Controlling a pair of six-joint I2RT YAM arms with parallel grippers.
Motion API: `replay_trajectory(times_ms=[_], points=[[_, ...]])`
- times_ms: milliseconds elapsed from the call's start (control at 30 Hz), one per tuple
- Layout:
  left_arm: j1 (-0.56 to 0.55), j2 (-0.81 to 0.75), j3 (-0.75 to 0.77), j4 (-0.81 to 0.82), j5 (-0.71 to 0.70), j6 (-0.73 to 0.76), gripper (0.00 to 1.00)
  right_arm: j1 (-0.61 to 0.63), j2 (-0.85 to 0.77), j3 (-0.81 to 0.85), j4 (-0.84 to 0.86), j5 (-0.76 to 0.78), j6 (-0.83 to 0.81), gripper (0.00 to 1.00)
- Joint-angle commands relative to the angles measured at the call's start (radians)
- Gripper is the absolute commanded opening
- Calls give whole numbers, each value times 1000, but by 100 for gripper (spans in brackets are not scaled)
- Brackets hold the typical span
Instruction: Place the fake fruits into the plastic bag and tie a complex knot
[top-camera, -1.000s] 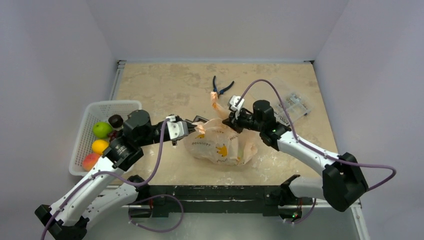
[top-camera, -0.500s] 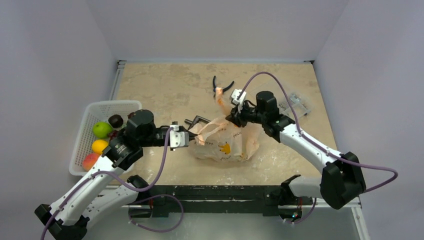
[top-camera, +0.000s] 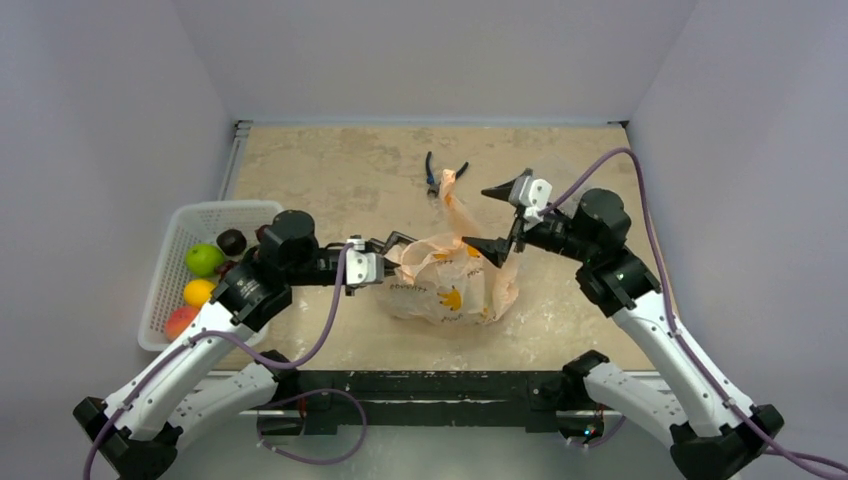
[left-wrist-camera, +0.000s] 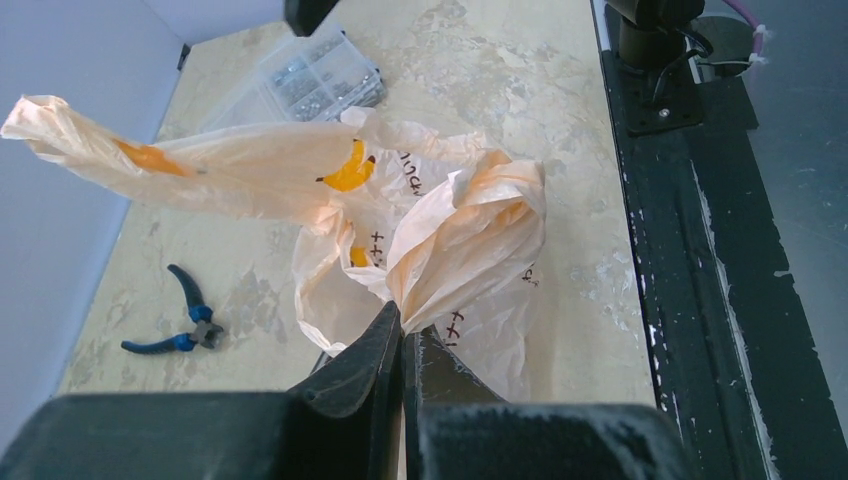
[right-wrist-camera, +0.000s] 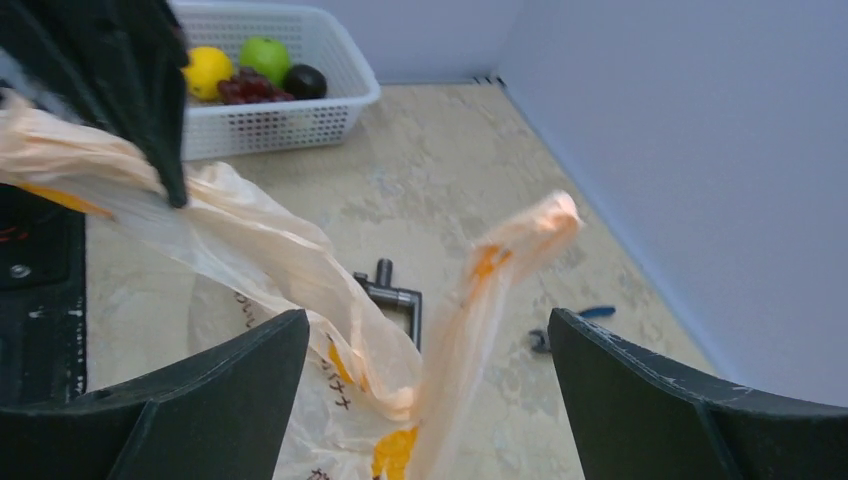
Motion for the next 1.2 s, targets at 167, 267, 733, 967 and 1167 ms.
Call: replay_trajectory(times_ms=[167, 267, 733, 967, 1167], points=[[4, -4, 62, 38, 48, 0, 0, 310, 135, 7, 22, 141, -183, 94], [3, 0, 74, 22, 58, 18, 0, 353, 211, 2, 107, 161, -220, 95], [20, 33, 79, 163, -22, -134, 0, 406, 319, -245, 335, 234, -302, 24], [50, 180, 167, 170, -190, -494, 0, 443, 327, -350, 459, 307, -427, 0], [156, 299, 249, 228, -182, -723, 0, 468, 304, -412, 484, 330, -449, 0]])
